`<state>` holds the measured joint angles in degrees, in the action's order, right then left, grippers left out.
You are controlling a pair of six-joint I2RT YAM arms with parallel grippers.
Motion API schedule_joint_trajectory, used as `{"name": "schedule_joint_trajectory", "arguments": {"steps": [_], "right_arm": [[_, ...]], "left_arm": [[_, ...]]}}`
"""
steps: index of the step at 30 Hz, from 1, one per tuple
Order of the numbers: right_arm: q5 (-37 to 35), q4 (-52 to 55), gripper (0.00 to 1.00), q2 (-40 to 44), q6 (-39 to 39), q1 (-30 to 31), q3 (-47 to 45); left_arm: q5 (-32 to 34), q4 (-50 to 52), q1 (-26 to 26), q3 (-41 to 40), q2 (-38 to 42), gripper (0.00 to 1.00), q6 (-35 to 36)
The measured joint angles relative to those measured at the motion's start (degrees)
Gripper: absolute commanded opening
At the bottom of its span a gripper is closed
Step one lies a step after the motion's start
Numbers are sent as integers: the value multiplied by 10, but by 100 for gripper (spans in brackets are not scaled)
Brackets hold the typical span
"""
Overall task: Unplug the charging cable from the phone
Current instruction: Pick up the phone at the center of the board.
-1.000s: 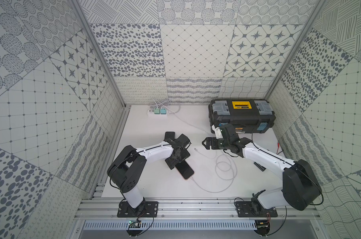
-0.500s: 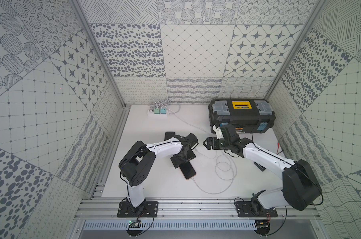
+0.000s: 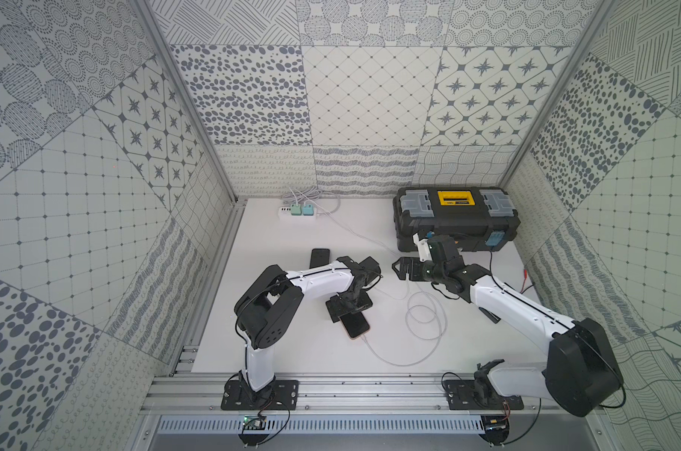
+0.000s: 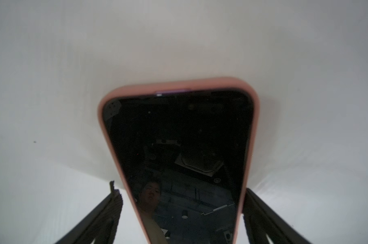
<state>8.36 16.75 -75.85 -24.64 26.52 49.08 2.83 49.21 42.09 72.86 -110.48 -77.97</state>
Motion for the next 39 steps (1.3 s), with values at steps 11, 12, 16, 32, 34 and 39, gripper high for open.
{"name": "schedule_joint_trajectory", "arguments": {"steps": [11,12,16,32,34,39], "right_arm": [[-3,2,97,24,0,-4,-11],[-4,2,97,26,0,-5,-12],[-7,2,97,31,-1,-6,-15],[8,2,94,35,-2,-7,-21],[20,2,94,36,-2,-7,-23],[81,-14,90,37,-3,-8,-40]], "left_arm": [[-11,0,1,3,-9,69,0],[-11,0,1,4,-9,65,0],[-10,0,1,5,-9,61,0],[27,35,-5,104,25,57,40],[32,36,-12,117,29,57,48],[36,43,-35,149,31,56,68]]}}
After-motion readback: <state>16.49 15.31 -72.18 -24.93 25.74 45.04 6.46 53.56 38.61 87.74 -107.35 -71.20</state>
